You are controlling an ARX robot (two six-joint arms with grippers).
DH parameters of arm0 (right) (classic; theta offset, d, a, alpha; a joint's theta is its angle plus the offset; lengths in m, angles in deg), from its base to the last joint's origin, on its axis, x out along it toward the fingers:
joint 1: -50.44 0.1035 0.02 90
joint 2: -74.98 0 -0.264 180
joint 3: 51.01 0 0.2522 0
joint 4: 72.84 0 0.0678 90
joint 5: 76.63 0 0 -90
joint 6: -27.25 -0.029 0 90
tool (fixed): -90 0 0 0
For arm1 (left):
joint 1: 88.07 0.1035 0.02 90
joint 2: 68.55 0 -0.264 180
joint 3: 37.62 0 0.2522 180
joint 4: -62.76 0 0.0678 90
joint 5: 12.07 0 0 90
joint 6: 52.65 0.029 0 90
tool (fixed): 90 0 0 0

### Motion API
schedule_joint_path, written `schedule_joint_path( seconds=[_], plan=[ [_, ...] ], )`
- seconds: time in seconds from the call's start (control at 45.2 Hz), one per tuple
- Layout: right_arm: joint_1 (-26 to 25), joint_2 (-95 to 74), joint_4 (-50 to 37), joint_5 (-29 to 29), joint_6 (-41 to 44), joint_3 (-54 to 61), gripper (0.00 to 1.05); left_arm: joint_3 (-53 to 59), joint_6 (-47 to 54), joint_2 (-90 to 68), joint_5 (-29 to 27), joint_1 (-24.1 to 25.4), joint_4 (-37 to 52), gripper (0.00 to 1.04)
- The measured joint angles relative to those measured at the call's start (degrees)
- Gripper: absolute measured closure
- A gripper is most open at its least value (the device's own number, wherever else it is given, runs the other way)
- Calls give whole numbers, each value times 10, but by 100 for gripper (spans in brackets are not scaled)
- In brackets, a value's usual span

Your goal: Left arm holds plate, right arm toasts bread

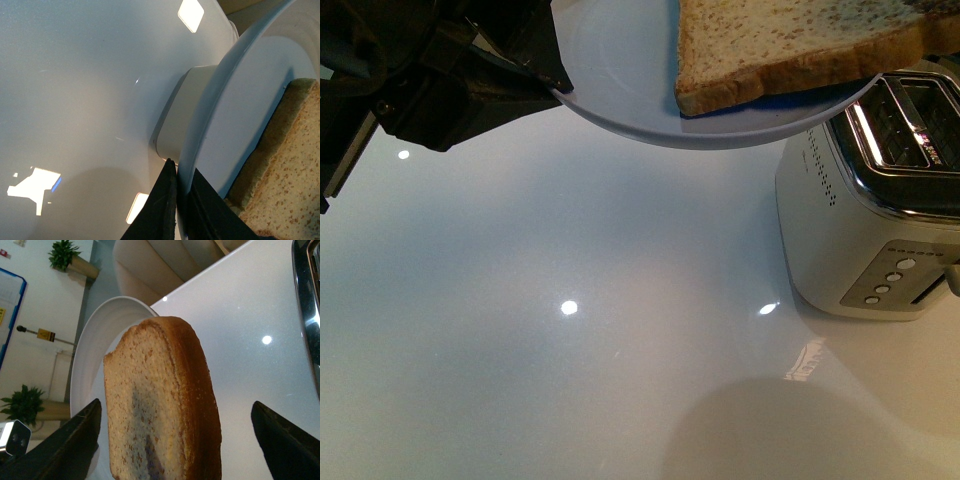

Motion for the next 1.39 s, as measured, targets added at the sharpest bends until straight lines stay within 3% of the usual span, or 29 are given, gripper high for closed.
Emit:
schedule_joint_path(
  seconds=[0.111,0.265,0.508,0.752,0.928,1.127,1.393],
  plan=[
    [4,-6,0,-1,-4,-1,41,0,0,0,0,0,0,102],
    [6,-6,0,-1,-9,-2,60,0,0,0,0,0,0,102],
    [-5,23,19,3,-20,-12,100,0,0,0,1,0,0,102],
    [-37,93,60,2,-9,-67,101,0,0,0,1,0,0,102],
    [-66,135,102,-84,96,-123,101,0,0,0,1,0,0,102],
    [-77,124,114,-154,214,-108,101,0,0,0,2,0,0,102],
    [-82,27,50,-209,332,-74,101,0,0,0,2,0,0,102]
  ],
)
